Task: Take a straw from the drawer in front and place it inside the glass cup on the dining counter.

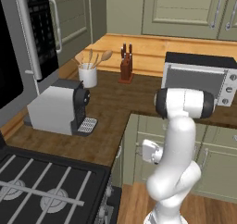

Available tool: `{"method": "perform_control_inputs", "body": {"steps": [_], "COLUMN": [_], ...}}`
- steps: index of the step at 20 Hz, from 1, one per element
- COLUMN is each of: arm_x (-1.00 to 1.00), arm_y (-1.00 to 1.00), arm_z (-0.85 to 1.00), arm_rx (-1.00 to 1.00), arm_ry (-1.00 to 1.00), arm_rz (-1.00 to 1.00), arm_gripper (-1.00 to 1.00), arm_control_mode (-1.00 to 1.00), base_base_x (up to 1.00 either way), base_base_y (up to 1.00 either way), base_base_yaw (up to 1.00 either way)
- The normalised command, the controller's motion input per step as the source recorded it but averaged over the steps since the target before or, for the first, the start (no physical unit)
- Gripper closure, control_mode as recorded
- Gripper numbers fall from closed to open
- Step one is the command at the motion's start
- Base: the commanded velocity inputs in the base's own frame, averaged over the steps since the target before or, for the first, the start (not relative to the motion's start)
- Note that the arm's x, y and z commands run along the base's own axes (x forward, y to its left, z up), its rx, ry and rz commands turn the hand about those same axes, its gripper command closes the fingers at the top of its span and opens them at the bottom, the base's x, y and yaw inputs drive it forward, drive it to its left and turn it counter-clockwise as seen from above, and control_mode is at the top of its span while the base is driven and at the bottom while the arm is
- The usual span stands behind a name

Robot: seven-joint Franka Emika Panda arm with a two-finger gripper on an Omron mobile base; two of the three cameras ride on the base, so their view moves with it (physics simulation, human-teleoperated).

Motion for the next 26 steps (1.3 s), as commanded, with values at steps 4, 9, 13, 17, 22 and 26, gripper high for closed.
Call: {"method": "perform_control_inputs", "body": {"steps": [4,9,13,17,22,26], "arm_x": [0.35,0.19,0.08,0.34,0.44,0.39], "arm_y": [0.11,0.09,0.16,0.20,0.19,0.23], "arm_z": [-0.39,-0.30,-0.15,-0.27,-0.22,-0.27], "arm_rx": [0.00,0.01,0.03,0.00,0.00,0.00], "arm_ry": [0.13,0.03,0.00,0.02,0.06,0.09], "arm_rz": [0.00,0.00,0.02,0.01,0.00,0.00], "arm_gripper": [-1.00,-1.00,-1.00,-1.00,-1.00,-1.00], "arm_control_mode": [-1.00,-1.00,-1.00,-1.00,-1.00,-1.00], "base_base_x": [0.00,0.00,0.00,0.00,0.00,0.00], "base_base_y": [0.00,0.00,0.00,0.00,0.00,0.00], "base_base_yaw": [0.00,0.00,0.00,0.00,0.00,0.00]}}
